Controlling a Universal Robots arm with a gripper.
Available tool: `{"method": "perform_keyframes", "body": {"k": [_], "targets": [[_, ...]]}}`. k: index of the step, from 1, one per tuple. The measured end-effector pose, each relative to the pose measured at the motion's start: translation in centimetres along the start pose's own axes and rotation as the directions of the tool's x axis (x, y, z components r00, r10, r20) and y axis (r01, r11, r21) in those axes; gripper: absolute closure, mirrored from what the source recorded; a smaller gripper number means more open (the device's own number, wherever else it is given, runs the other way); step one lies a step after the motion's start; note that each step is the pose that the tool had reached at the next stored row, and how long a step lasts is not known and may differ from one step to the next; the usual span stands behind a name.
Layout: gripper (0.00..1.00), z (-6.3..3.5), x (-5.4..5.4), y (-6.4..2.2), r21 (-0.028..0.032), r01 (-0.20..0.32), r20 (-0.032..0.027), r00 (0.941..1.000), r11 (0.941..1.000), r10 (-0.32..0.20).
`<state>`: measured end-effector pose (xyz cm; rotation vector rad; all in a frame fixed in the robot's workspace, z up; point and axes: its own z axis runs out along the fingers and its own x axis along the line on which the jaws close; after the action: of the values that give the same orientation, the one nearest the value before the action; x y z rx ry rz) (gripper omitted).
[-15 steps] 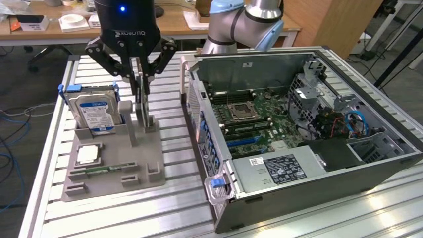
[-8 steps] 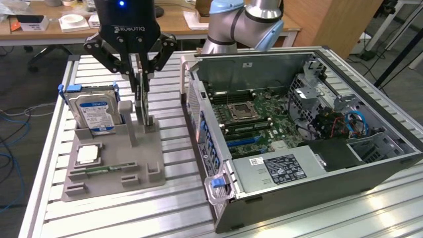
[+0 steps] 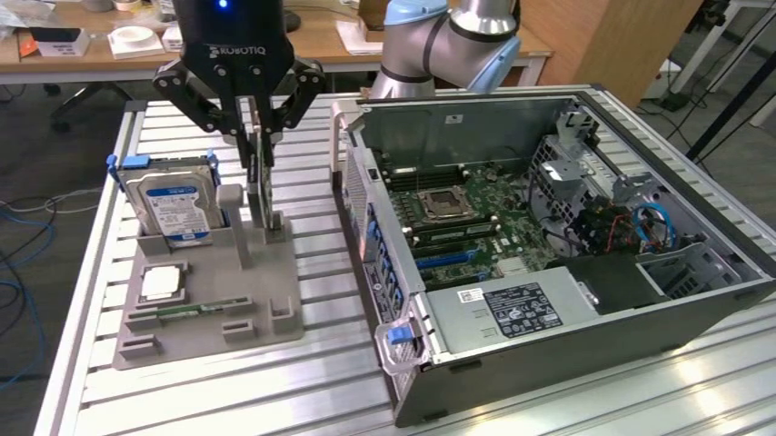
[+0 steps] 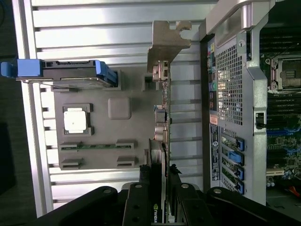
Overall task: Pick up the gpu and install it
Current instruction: 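Pick up the gpu and move the gpu toward the slot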
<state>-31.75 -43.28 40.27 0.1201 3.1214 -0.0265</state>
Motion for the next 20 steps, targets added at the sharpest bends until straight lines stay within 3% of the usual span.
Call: {"method": "perform_keyframes", "body": {"k": [20], "targets": [[0.74,0.03,-1.3,0.1,-0.0001,0.0,0.0001,1.0,1.0,0.0]]}}
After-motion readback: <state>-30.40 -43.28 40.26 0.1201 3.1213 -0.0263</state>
